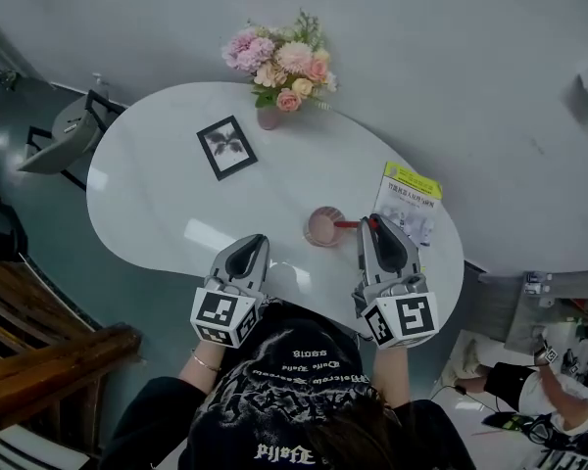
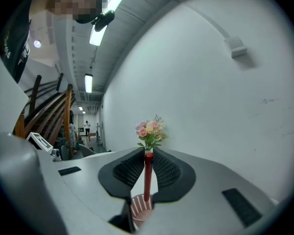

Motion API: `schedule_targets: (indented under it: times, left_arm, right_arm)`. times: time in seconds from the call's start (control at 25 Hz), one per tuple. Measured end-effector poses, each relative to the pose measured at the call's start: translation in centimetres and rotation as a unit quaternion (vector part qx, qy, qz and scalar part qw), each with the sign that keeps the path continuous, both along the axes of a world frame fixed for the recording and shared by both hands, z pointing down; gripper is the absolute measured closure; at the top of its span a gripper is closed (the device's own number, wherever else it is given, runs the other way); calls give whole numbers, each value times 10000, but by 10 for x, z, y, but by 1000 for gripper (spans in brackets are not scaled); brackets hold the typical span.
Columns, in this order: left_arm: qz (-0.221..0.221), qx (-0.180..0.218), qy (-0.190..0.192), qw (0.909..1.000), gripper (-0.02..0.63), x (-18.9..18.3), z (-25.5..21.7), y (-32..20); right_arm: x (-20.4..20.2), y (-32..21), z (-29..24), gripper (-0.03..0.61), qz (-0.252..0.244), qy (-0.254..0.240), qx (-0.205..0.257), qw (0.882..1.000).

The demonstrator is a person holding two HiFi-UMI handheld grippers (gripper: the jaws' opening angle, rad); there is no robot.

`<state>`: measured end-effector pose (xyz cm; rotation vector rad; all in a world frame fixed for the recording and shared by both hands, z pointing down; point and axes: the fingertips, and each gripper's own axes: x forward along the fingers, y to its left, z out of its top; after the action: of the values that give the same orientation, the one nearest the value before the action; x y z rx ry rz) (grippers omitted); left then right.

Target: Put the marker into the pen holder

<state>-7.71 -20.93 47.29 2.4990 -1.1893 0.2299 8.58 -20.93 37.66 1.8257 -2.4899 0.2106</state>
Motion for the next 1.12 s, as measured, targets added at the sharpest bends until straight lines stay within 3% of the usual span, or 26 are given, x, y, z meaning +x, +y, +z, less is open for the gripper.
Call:
schedule_targets:
  times: [1.12]
  left_arm:
    - [-516,-94,-230,9984,578,-16,4,-8]
  right_arm:
    - [-17,-32,63,504,-502,12,-660,9966]
